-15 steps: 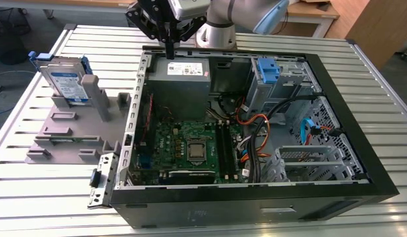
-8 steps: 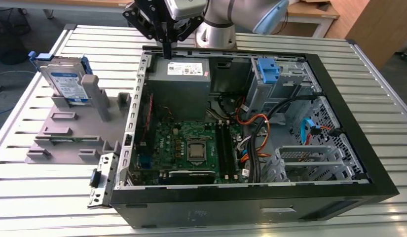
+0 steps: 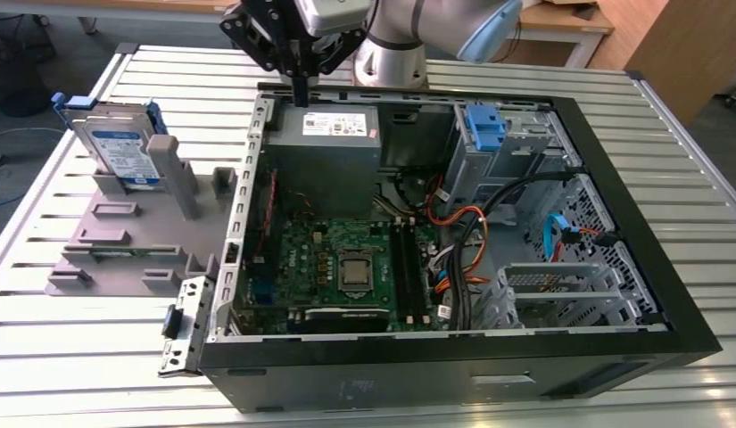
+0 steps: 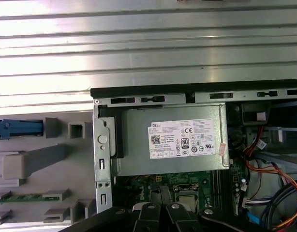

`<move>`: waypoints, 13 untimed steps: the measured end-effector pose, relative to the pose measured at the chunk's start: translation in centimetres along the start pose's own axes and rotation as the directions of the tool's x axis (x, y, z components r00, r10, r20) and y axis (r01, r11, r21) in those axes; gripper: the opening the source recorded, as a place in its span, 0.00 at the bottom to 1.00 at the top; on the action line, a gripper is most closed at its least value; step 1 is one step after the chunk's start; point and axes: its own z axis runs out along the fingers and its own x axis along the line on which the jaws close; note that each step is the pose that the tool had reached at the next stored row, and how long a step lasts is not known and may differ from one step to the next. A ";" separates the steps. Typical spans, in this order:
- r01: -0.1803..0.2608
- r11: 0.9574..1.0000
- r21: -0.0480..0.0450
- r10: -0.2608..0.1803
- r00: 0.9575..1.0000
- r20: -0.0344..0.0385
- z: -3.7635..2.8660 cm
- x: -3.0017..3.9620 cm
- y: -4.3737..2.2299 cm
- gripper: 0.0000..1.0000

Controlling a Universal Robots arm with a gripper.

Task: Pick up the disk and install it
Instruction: 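Reach for the disk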

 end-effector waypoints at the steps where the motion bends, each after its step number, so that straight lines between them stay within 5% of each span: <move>1: 0.000 1.000 0.000 0.000 1.000 0.000 0.00 0.04 -0.01 0.11; 13: 0.000 1.000 0.000 0.000 1.000 0.000 0.00 0.82 -0.06 0.11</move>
